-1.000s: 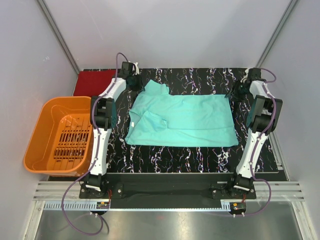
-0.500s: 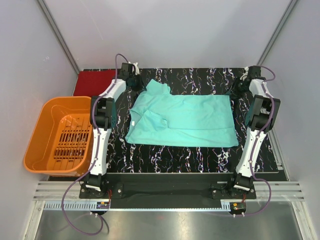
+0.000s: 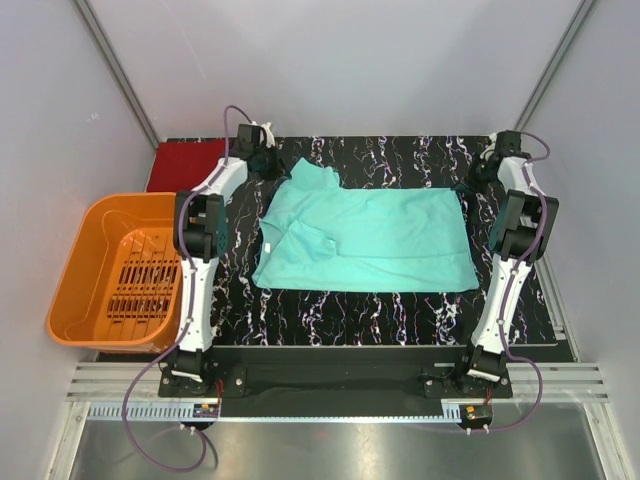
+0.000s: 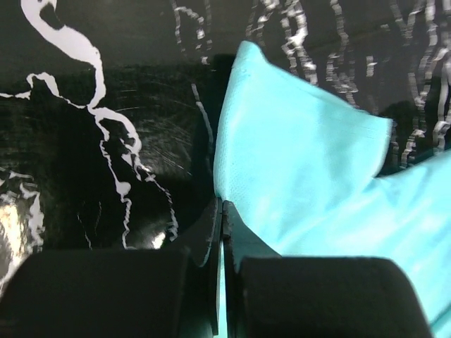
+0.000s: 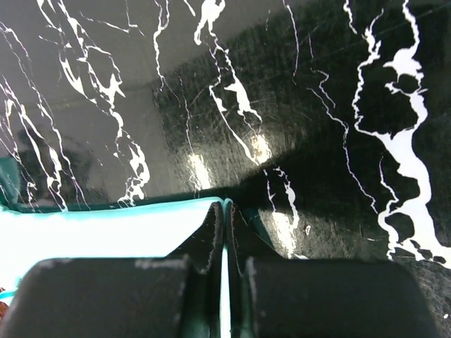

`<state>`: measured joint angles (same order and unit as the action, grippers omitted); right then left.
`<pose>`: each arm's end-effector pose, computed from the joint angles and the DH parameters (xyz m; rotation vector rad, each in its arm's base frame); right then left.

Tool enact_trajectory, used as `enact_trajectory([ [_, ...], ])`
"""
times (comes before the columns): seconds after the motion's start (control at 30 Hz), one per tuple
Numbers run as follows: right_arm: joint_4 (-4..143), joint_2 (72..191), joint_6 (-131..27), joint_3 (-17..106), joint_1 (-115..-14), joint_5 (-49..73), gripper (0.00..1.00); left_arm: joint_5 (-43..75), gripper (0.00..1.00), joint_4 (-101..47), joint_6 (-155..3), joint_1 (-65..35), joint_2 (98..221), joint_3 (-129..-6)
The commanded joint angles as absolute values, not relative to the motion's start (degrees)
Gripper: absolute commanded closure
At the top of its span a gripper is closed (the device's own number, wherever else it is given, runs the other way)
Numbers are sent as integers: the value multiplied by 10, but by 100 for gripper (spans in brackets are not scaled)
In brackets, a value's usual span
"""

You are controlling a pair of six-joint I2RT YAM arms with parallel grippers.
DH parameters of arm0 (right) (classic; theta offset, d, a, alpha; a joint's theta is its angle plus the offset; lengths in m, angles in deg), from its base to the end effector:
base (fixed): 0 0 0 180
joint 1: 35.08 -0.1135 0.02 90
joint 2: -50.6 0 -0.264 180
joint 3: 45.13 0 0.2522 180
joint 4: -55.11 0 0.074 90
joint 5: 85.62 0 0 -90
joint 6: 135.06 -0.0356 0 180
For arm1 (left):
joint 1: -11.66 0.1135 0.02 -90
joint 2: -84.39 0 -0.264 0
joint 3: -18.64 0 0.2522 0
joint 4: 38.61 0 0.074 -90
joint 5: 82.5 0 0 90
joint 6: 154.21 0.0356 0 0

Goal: Fold and stack the t-shirts
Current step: Fold the tshirt

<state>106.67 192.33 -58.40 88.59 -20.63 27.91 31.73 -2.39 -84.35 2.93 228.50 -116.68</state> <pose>0.5178 -0.1187 0.1499 0.4741 2.5203 0.5265 0.5497 -0.0992 0.1544 -0.0261 2.3906 -0.7409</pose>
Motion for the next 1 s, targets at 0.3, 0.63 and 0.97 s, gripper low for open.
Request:
enact_trajectory([
  [0.3, 1061, 1821, -600, 818, -208, 256, 100, 350, 100, -109, -865, 32, 2118, -1064],
  [0.63, 1059, 1726, -621, 736, -208, 231, 100, 348, 100, -104, -865, 32, 2037, -967],
  [0.97, 1052, 1639, -615, 622, -208, 191, 100, 327, 100, -87, -858, 32, 1955, -869],
])
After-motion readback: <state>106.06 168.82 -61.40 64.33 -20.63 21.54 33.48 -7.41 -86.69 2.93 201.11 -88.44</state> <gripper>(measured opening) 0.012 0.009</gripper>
